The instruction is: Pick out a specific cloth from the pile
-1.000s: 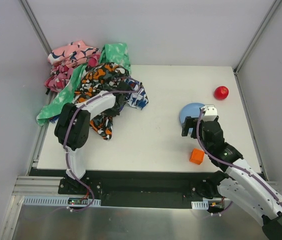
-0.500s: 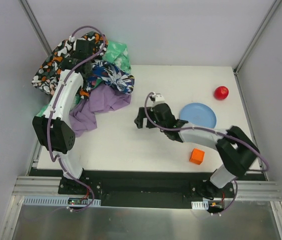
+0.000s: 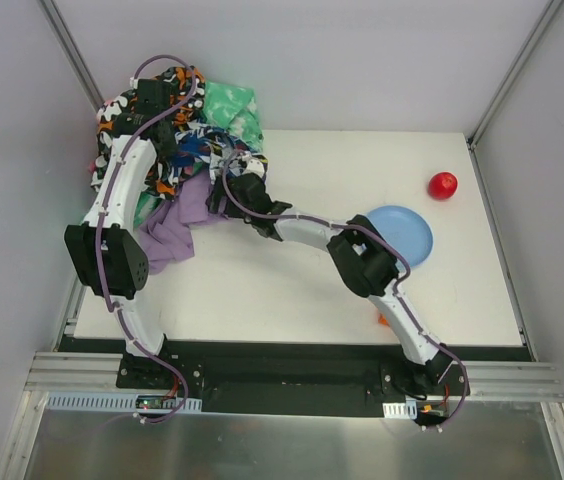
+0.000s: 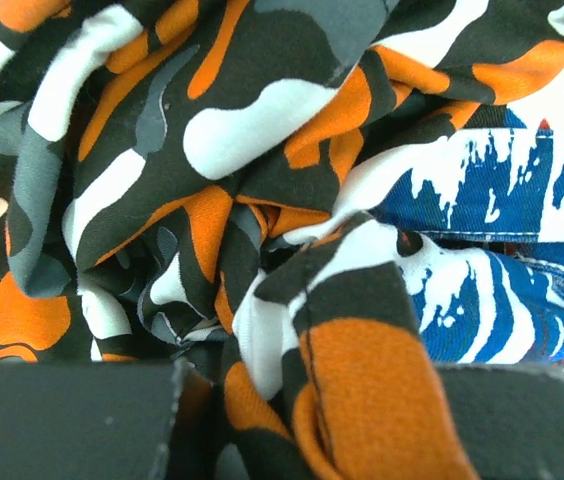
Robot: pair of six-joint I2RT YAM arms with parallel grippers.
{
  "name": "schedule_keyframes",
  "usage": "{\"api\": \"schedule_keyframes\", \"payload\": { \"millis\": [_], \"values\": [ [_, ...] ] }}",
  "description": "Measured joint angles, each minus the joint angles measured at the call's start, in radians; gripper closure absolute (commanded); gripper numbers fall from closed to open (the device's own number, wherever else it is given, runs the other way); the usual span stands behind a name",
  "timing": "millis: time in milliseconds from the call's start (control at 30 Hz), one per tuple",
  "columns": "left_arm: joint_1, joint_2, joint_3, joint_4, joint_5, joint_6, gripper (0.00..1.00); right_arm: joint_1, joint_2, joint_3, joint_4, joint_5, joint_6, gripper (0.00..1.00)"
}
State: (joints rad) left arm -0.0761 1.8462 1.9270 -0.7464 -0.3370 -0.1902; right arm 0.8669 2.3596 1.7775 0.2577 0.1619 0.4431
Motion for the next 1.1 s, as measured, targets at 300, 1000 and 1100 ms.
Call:
{"api": "schedule_keyframes", "payload": {
  "millis": [300,1000,1100],
  "values": [
    [0.032,0.0,0.0,0.001,0.062,-0.007,1.0,0.028,0.349,0.564,-0.211,0.041,0.105,0.13],
    [0.045,-0.036,-0.175,0.024,0.148,-0.169,1.0,0.036,-0.528,-0.574,0.052,-0.023,-0.335,0.99],
    [0.044,-0.037,-0.243,0.034,0.146,-0.222,1.0,0.047,-0.83,-0.726,0.029,-0.008,-0.43,0.99]
  ]
}}
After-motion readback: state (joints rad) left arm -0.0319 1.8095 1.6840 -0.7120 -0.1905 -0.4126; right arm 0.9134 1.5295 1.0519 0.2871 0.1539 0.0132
